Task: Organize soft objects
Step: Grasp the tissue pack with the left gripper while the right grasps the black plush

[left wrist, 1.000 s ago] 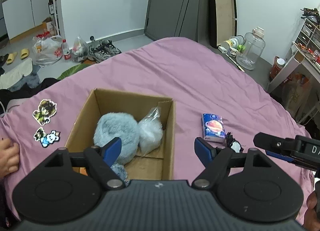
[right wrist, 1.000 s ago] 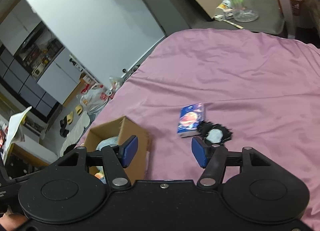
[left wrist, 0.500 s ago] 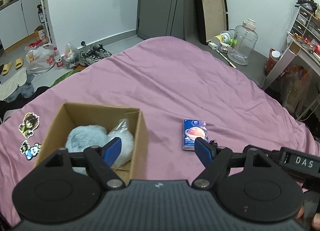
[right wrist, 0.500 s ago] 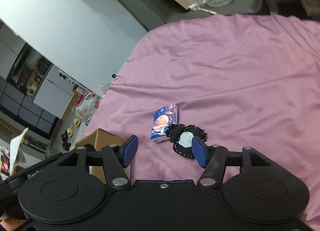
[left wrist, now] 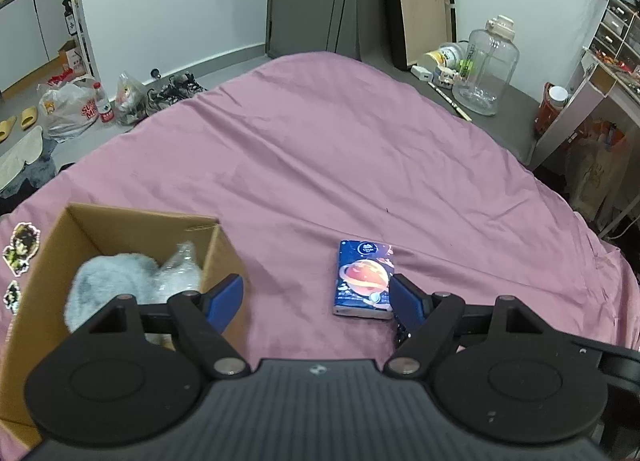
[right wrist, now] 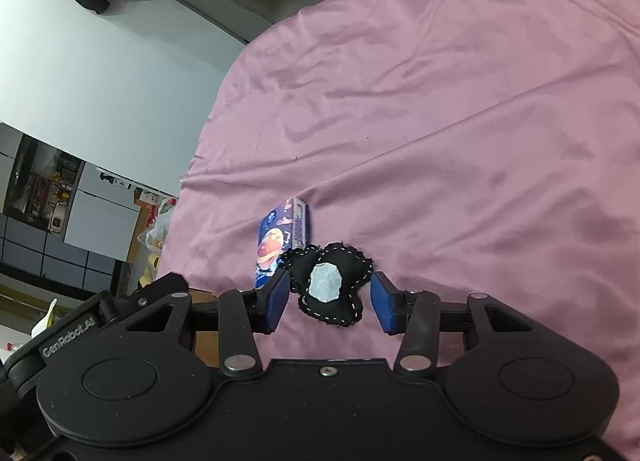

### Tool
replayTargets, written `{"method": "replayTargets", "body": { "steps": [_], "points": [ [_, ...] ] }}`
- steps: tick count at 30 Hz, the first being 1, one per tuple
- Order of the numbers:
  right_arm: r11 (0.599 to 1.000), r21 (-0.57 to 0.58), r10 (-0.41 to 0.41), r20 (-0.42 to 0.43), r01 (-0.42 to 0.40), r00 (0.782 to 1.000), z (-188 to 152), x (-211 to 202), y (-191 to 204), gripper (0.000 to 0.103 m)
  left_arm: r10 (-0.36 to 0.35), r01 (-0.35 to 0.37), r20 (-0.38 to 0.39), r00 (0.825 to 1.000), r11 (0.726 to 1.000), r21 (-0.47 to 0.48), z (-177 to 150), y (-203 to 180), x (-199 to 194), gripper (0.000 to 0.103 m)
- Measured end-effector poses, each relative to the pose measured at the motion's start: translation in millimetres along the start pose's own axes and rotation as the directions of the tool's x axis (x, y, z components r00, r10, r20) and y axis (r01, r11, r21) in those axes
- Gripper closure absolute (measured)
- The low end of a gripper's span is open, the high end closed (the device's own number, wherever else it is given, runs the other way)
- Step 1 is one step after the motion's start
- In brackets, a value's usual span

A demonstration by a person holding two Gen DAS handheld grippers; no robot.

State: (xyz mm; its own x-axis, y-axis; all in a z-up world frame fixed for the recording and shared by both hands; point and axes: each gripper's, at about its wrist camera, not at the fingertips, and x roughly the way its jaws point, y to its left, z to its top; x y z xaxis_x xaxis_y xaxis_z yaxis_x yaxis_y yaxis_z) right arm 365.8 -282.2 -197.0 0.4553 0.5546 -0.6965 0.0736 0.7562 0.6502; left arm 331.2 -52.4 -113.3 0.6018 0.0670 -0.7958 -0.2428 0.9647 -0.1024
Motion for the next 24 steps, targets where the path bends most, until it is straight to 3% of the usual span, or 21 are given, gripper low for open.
{"method": "replayTargets", "body": {
  "steps": [10, 19, 24],
  "points": [
    [1.000, 0.029, -0.006, -0.037, 0.007, 0.999, 2.2, 27.7, -8.1, 0.058, 0.006, -0.007, -0.048, 0.999, 1.000, -0.022, 0.9, -9.6, 37.0, 0.024],
    [0.999, -0.022, -0.028, -0.038, 0.027, 0.999, -3.0, 41.4, -0.8, 0.058, -0.003, -0.001, -0.084, 0.996, 0.999, -0.048, 6.9, -13.9, 65.1, 0.024],
    [0.996, -0.069, -0.050, -0.035, 0.048, 0.998, -4.7, 49.9, 3.7, 0.071, -0.008, 0.003, -0.104, 0.995, 0.999, -0.048, 10.1, -18.3, 80.7, 0.024]
  ]
}}
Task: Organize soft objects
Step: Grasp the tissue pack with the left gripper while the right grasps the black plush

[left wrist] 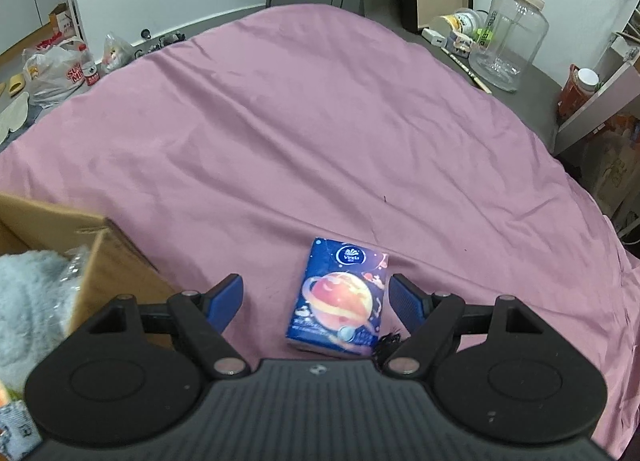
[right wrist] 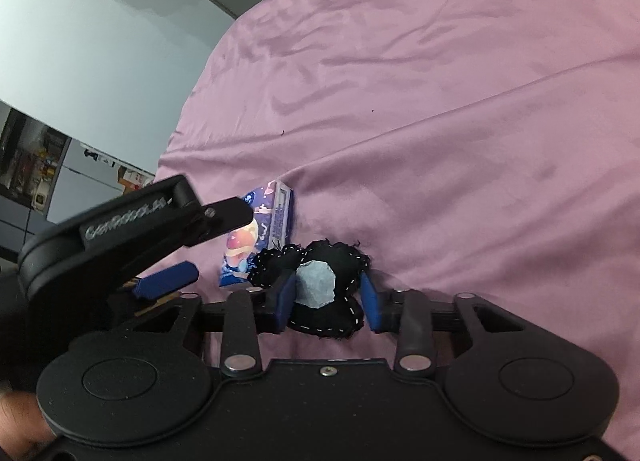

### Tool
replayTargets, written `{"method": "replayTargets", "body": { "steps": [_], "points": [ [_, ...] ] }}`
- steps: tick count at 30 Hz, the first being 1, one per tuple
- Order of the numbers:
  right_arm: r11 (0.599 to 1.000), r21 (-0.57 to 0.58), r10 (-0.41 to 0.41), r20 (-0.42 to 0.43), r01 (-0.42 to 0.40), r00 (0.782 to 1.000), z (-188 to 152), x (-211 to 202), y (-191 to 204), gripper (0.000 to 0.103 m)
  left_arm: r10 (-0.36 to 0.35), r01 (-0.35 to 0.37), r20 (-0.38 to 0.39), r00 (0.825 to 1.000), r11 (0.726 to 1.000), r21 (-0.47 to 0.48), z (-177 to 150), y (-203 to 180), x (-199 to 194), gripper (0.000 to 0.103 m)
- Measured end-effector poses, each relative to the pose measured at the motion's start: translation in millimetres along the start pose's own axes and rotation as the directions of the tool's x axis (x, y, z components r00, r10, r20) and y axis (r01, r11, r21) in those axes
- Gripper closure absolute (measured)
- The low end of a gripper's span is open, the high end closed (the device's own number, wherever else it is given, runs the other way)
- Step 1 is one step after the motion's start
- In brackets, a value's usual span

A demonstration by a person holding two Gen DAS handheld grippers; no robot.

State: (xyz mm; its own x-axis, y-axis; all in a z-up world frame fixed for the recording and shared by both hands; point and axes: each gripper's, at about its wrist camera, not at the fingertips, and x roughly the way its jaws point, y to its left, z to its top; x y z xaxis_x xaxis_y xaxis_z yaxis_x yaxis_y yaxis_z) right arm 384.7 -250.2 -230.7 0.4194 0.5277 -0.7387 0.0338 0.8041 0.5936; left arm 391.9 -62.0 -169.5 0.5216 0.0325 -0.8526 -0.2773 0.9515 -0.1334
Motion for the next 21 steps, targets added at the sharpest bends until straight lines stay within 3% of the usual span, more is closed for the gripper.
{"method": "replayTargets", "body": {
  "steps": [5, 19, 21],
  "points": [
    [1.000, 0.015, -0.011, 0.000, 0.011, 1.000, 2.5, 0.7, -1.4, 0.079, 0.011, -0.011, -0.026, 1.000, 1.000, -0.004, -0.7, 0.8, 14.9, 0.024],
    [0.993, 0.051, -0.114, 0.084, 0.110, 0.990, 11.6, -20.2, -11.8, 0.080, -0.006, 0.007, -0.030, 1.000, 0.999, 0.041, -14.7, -11.4, 21.4, 0.025],
    [0.993, 0.052, -0.112, 0.085, 0.108, 0.990, 12.3, -21.8, -12.0, 0.080, 0.010, -0.008, -0.025, 1.000, 0.999, 0.051, -18.7, -13.3, 20.7, 0.032]
  ]
}}
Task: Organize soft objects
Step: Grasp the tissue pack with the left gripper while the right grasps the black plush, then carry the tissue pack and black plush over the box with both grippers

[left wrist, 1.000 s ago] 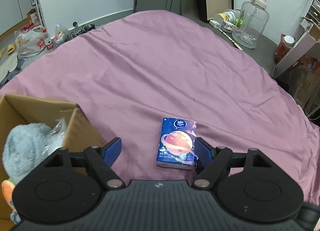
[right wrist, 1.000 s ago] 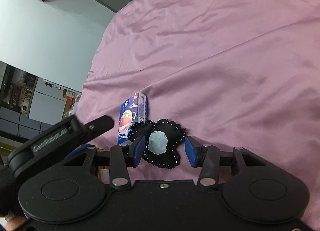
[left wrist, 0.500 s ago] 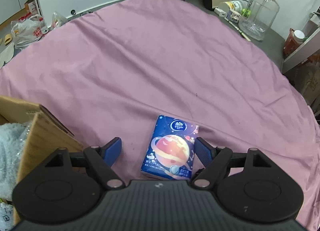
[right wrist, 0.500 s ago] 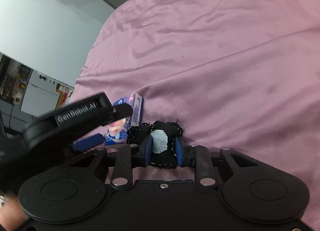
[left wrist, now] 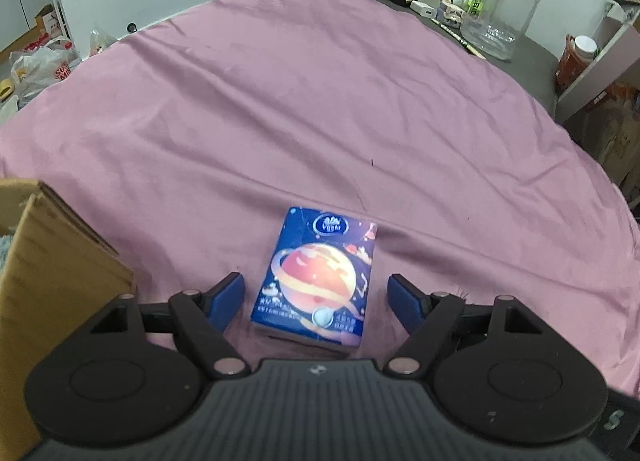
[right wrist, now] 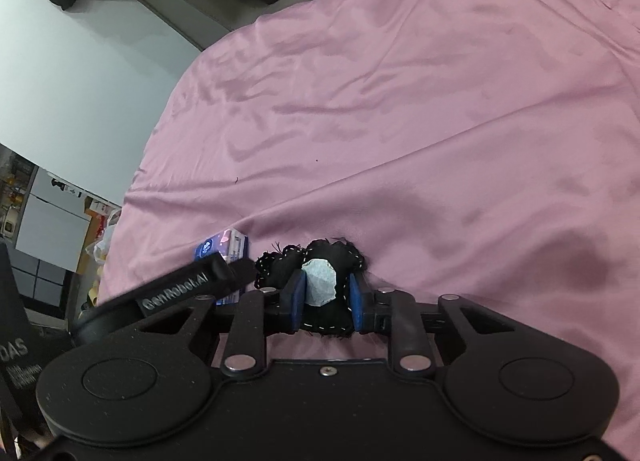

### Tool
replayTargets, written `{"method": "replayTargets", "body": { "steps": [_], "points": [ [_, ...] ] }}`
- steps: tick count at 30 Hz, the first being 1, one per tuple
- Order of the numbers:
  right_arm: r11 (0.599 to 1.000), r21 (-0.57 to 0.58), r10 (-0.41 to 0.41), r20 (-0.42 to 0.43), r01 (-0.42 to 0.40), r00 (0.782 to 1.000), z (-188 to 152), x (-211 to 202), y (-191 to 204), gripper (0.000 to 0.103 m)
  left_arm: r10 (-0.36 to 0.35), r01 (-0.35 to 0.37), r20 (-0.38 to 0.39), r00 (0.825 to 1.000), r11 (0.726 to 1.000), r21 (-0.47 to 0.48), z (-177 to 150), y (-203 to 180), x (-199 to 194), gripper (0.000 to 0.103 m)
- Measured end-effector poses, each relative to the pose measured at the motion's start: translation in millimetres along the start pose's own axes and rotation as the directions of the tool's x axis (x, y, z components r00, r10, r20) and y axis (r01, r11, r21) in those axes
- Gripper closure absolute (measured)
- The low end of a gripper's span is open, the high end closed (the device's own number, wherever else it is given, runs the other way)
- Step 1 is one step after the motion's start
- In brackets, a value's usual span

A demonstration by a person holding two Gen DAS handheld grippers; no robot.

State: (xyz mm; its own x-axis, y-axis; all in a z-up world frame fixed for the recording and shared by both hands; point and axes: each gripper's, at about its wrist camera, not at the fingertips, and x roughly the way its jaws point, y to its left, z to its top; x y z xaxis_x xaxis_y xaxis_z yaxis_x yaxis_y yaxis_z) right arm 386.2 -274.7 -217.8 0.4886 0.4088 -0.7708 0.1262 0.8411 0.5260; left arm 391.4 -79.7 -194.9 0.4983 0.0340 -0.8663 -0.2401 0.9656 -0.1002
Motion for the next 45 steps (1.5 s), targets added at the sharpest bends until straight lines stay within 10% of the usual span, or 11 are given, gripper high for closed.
{"method": "replayTargets", "body": {
  "steps": [3, 45],
  "points": [
    [1.000, -0.006, 0.003, 0.013, -0.003, 1.000, 1.9, -5.1, 1.0, 0.080, 0.006, -0.006, 0.012, 1.000, 1.000, 0.012, -3.6, -1.4, -5.2, 0.049],
    [0.935, -0.329, 0.151, 0.039, -0.130, 0.988, -71.3, -87.1, 134.0, 0.080, -0.025, 0.038, 0.152, 0.988, 0.995, -0.088, -26.6, 139.3, -168.8, 0.050]
  ]
}}
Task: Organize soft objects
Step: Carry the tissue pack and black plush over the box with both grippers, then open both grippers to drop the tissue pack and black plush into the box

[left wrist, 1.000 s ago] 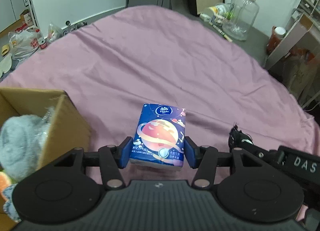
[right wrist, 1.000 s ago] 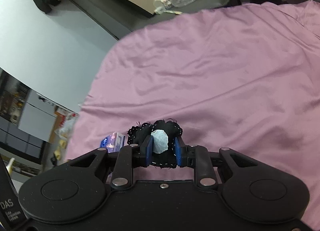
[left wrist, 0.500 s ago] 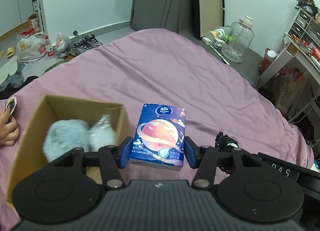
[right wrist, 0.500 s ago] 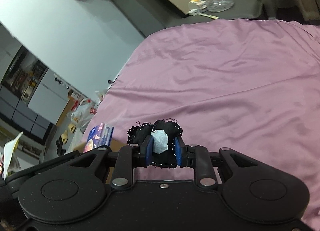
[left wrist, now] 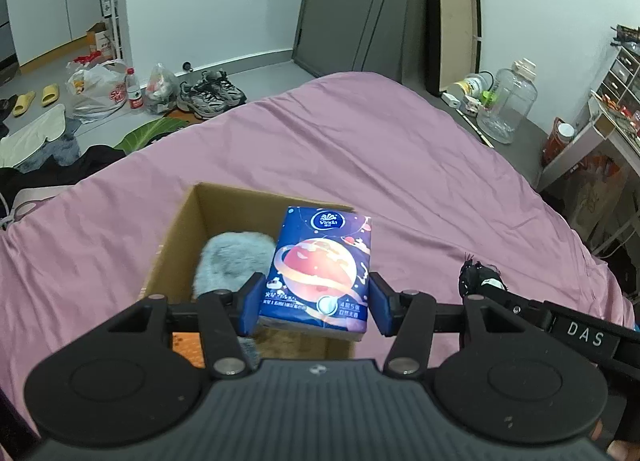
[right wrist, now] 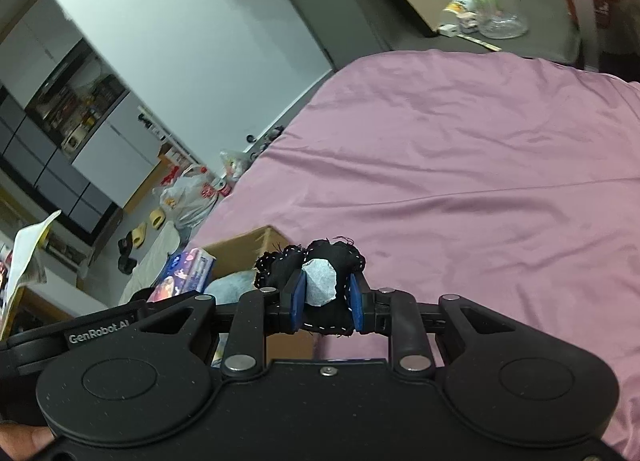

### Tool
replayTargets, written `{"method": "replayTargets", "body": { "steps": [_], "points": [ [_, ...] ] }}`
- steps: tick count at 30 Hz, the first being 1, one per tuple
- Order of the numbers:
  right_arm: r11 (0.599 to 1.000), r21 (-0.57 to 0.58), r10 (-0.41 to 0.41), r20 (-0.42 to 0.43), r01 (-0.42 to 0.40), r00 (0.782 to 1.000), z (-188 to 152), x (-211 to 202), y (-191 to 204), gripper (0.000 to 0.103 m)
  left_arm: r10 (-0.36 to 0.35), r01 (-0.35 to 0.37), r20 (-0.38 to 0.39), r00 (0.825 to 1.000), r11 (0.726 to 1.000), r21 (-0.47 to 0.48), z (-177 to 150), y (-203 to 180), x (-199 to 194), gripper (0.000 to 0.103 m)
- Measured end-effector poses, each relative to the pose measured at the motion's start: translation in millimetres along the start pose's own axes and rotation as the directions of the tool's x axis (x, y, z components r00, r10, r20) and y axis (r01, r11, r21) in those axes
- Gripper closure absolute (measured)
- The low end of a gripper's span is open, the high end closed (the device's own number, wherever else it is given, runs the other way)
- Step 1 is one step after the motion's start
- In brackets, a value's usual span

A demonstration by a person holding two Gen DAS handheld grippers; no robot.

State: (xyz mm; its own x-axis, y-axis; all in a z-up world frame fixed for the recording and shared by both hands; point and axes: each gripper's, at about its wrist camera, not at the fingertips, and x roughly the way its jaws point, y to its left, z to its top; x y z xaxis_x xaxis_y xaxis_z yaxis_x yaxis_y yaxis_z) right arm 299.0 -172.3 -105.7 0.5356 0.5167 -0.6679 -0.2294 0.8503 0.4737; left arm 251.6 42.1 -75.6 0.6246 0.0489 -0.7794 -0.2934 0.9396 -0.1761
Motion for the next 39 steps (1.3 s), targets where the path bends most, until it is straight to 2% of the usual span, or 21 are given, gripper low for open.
{"method": "replayTargets", "body": {
  "steps": [22, 24, 27, 30, 32, 39],
  "points": [
    [0.988, -0.136, 0.072, -0.043, -0.077, 0.996, -20.1, 20.3, 71.2, 0.079, 0.026, -0.033, -0.075, 0.997, 0.995, -0.094, -25.5, 74.9, -0.5, 0.050],
    [0.985, -0.144, 0.086, -0.062, -0.095, 0.994, -22.7, 24.2, 74.6, 0.078, 0.029, -0.036, -0.074, 0.997, 0.994, -0.102, -26.1, 79.2, -1.0, 0.050],
    [0.979, -0.147, 0.126, -0.091, -0.138, 0.988, -27.3, 29.2, 79.6, 0.070, 0.029, -0.037, -0.074, 0.997, 0.993, -0.108, -24.7, 83.0, -1.0, 0.050],
    [0.981, -0.149, 0.108, -0.106, -0.123, 0.988, -28.0, 32.0, 80.8, 0.066, 0.031, -0.039, -0.075, 0.997, 0.993, -0.110, -22.7, 85.5, -1.7, 0.050],
    [0.983, -0.137, 0.106, -0.103, -0.120, 0.989, -26.7, 30.5, 78.2, 0.059, 0.030, -0.038, -0.075, 0.997, 0.993, -0.113, -21.3, 86.6, -1.5, 0.050],
    [0.988, -0.112, 0.096, -0.102, -0.108, 0.990, -24.9, 29.1, 70.4, 0.059, 0.027, -0.036, -0.082, 0.996, 0.993, -0.110, -18.7, 82.2, 2.1, 0.049]
  ]
}}
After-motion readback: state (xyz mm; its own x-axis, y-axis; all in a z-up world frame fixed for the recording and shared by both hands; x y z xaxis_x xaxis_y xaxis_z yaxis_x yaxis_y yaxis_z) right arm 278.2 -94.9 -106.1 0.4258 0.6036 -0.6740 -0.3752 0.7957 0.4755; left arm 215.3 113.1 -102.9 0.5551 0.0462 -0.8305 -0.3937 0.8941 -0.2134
